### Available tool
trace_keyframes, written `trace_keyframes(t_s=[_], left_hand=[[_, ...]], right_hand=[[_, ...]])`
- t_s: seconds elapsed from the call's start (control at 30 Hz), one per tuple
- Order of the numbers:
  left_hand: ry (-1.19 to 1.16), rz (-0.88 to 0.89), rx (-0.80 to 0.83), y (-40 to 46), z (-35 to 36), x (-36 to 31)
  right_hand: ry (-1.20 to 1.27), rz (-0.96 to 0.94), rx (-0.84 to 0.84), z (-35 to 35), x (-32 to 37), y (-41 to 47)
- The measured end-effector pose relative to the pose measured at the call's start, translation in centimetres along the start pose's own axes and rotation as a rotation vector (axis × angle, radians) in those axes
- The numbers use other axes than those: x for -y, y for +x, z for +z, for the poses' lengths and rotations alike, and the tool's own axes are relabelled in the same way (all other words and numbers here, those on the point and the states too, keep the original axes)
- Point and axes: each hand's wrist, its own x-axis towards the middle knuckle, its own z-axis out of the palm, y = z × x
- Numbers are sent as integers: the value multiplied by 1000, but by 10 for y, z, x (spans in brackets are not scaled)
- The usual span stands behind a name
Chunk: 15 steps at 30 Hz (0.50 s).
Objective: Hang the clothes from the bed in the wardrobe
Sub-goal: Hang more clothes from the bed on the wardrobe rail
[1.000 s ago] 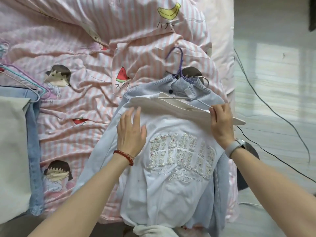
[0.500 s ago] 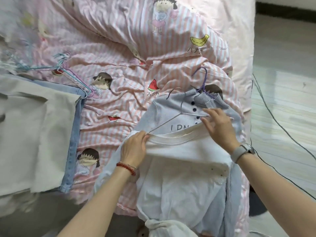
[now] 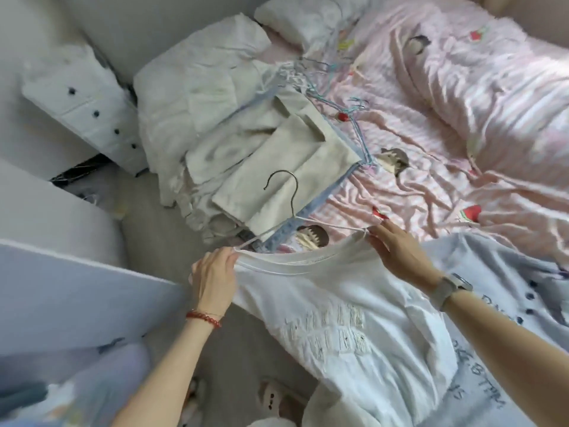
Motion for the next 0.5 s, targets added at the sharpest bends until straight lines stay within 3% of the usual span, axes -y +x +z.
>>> trace_keyframes(t_s=[0.27, 0.5], left_hand=[[15, -415, -370, -86, -113, 161], [1, -727, -686, -190, -172, 272]], right_hand=[[68, -508, 187, 47, 214, 90], [-11, -917, 228, 102, 398, 94]])
